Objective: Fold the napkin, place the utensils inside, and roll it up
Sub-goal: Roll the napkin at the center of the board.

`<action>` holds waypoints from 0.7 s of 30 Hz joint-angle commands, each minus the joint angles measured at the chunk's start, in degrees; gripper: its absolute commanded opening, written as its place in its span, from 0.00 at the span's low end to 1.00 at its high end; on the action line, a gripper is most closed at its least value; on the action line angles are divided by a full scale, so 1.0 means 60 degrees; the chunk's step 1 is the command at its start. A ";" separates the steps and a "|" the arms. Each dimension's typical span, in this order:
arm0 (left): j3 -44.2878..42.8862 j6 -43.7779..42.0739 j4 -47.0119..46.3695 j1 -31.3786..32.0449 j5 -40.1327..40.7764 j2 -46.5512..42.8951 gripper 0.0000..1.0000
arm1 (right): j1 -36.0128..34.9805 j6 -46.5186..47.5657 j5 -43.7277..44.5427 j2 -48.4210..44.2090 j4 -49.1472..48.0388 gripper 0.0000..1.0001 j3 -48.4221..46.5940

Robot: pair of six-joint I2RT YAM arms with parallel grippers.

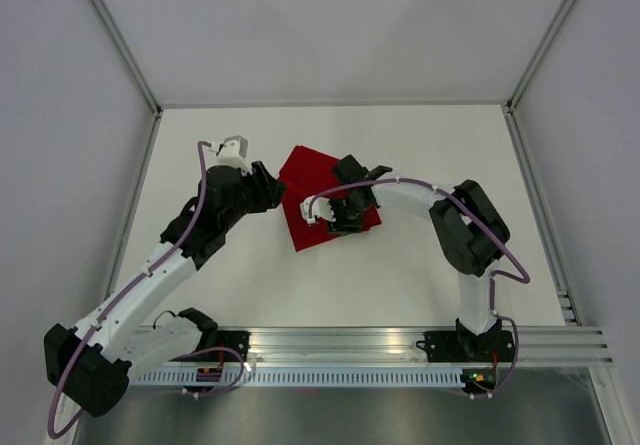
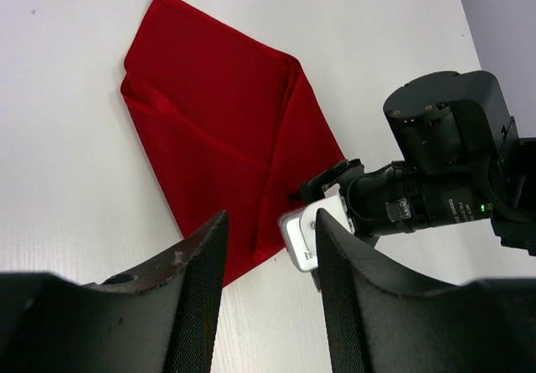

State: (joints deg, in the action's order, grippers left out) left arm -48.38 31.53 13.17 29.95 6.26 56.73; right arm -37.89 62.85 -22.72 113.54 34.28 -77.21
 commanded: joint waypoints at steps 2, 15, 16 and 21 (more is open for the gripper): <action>-0.0227 -0.0684 0.0017 -0.0056 -0.0413 -0.0255 0.51 | -0.0042 0.0175 0.0505 0.0325 0.0687 0.47 -0.0052; -0.0433 -0.1680 -0.0245 -0.0041 -0.1261 -0.0666 0.43 | 0.0016 -0.0074 0.0169 0.1363 0.3101 0.24 -0.1367; -0.0375 -0.1811 -0.0363 -0.0056 -0.1437 -0.0695 0.42 | 0.0031 -0.0089 0.0067 0.1496 0.3293 0.23 -0.1544; 0.0020 -0.2485 -0.1430 0.0090 -0.2536 -0.1002 0.29 | 0.0162 -0.0104 -0.0476 0.2447 0.4508 0.20 -0.2715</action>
State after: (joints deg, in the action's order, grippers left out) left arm -48.75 21.89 11.18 30.00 -3.09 52.71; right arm -37.41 62.46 -23.81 122.17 52.07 -91.61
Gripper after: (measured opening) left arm 0.311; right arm 0.282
